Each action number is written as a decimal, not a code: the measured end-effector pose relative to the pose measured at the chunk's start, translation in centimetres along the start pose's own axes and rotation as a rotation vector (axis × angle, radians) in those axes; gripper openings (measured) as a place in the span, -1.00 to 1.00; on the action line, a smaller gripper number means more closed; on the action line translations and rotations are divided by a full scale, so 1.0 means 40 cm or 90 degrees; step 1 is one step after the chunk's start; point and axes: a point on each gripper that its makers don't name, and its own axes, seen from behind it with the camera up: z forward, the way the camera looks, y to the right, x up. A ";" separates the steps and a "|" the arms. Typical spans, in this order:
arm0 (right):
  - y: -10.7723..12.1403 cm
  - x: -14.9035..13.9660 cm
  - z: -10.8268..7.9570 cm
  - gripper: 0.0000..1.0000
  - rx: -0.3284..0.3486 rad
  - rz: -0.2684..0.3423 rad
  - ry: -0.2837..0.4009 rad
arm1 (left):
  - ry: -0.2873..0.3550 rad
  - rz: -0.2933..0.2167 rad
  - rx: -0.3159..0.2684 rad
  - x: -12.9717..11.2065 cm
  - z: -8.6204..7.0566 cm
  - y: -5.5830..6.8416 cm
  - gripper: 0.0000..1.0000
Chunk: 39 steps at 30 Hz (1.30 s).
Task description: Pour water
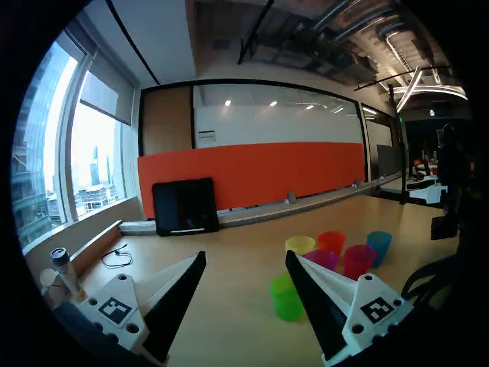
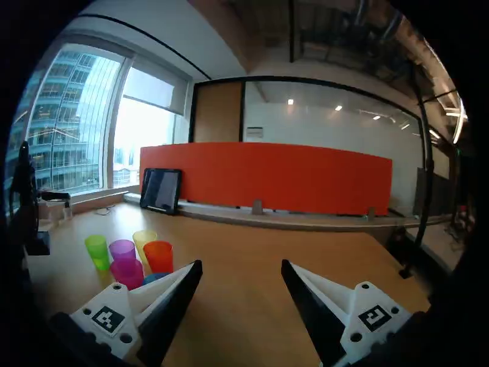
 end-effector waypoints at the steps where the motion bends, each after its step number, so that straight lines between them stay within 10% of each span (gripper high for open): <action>1: 0.006 0.005 0.000 0.99 -0.011 0.002 0.008 | 0.003 -0.002 0.005 0.003 0.000 -0.001 0.94; 18: 0.105 0.084 -0.044 1.00 -0.197 0.006 0.109 | 0.044 -0.027 0.100 0.032 -0.007 -0.038 0.94; 39: 0.103 0.062 -0.040 1.00 -0.218 0.030 0.103 | 0.074 -0.023 0.143 -0.025 0.018 -0.045 0.93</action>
